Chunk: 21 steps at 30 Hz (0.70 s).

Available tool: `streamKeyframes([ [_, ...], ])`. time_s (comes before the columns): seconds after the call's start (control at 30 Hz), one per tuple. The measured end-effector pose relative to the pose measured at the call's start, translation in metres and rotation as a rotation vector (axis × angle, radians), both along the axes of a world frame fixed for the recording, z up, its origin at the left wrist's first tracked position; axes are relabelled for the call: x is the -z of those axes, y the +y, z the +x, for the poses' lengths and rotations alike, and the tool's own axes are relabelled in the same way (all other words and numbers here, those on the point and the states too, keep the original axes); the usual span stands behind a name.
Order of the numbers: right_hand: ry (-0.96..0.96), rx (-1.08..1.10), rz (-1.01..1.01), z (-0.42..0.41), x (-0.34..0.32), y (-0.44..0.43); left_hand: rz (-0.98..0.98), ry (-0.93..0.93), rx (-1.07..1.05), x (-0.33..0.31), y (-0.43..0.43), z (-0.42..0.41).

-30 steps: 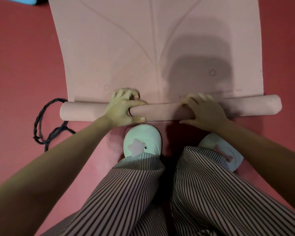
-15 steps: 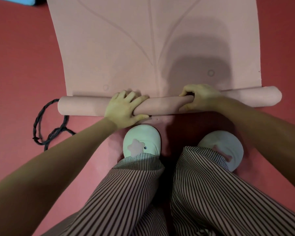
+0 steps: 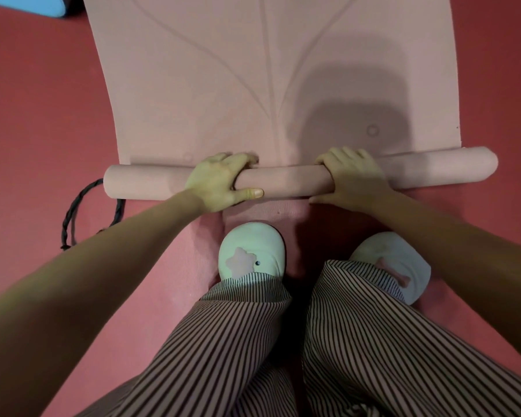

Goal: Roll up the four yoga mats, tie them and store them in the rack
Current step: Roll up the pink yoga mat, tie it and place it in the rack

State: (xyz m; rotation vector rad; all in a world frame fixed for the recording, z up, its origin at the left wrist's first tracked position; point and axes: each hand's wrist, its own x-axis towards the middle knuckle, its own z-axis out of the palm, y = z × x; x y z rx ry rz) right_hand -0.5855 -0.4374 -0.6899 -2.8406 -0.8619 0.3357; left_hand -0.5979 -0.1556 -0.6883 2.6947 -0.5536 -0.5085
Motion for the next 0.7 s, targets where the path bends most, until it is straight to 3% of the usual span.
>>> streamKeyframes([
  [0.13,0.038,0.087,0.048,0.001,-0.002,0.001,-0.038,-0.372,-0.016,0.01,-0.004,-0.025],
  [0.3,0.267,0.123,-0.014,0.023,-0.014,0.006,-0.001,-0.497,-0.057,0.021,-0.009,-0.035],
  [0.47,0.411,0.105,-0.016,0.043,-0.02,0.006,0.017,-0.47,-0.081,0.008,-0.01,-0.021],
  [0.63,0.736,0.076,-0.063,0.037,-0.016,0.006,-0.008,-0.36,-0.097,0.014,-0.015,-0.046],
  [0.7,0.764,0.104,-0.037,0.034,-0.014,0.007,0.001,-0.298,-0.095,0.012,-0.015,-0.045],
])
